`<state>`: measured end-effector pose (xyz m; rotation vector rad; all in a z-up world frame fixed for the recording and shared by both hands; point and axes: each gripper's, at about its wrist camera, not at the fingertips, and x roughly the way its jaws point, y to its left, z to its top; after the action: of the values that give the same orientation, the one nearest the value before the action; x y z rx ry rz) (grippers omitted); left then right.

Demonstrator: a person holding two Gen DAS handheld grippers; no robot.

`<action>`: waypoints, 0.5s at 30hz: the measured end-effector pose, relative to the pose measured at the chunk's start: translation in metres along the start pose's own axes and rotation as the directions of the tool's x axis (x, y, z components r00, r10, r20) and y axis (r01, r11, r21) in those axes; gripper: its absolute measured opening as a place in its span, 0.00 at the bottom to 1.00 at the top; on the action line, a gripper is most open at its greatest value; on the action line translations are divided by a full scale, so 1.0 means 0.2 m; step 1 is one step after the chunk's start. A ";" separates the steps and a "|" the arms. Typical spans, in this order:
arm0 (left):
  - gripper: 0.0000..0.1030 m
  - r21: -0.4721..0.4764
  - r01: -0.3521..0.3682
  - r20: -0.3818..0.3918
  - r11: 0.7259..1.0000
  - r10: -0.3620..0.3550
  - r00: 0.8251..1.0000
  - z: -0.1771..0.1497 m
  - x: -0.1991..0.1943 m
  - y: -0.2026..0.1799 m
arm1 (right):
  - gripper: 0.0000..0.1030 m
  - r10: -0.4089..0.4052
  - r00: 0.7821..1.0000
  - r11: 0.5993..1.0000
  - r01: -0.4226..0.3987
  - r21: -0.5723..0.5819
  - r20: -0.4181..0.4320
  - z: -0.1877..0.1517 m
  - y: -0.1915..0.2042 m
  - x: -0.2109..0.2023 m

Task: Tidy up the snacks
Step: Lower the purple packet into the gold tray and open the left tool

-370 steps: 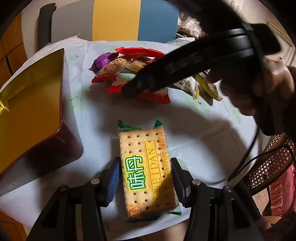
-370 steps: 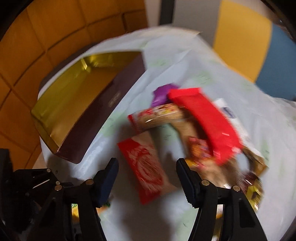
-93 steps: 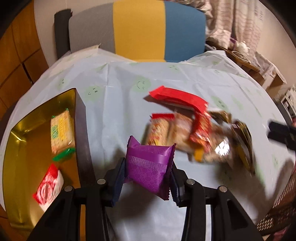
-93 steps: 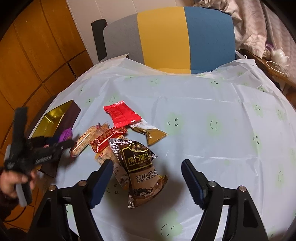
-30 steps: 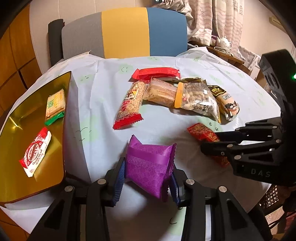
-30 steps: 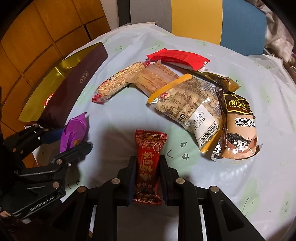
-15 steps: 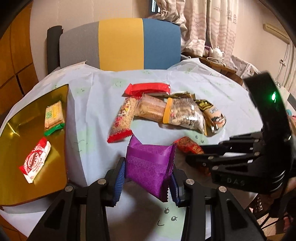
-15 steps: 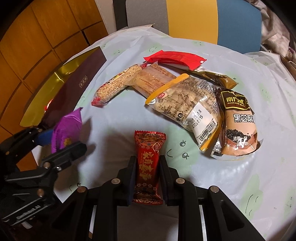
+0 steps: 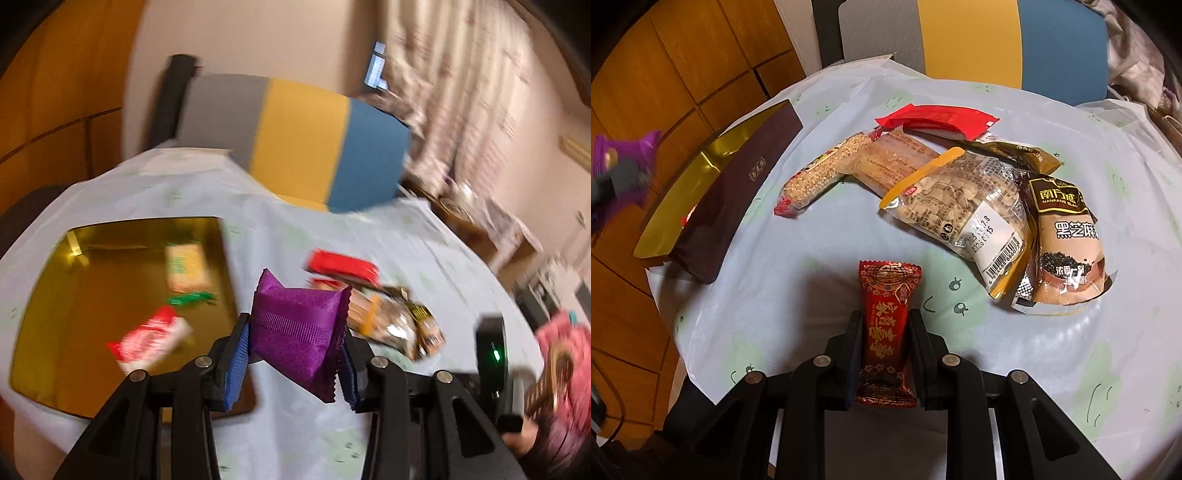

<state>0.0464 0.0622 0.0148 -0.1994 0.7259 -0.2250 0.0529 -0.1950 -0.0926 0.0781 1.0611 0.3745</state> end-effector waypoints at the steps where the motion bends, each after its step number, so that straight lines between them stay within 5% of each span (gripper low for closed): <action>1: 0.42 -0.031 -0.016 -0.003 0.999 0.016 1.000 0.02 -0.01 0.06 | 0.23 -0.002 1.000 1.000 0.002 0.002 0.001 0.00 0.00 0.00; 9: 0.42 -0.224 -0.072 -0.102 0.972 0.050 0.994 0.00 0.07 0.41 | 0.23 0.011 1.000 1.000 -0.011 0.022 0.020 -0.02 -0.01 -0.01; 15: 0.44 -0.211 -0.088 -0.183 0.973 0.049 0.982 -0.05 0.23 0.40 | 0.23 0.006 1.000 1.000 -0.007 0.026 0.020 -0.02 -0.01 -0.02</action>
<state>0.0848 0.1250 -0.0420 -0.3663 0.9336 -0.0962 0.0479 -0.1979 -0.0918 0.1086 1.0469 0.3652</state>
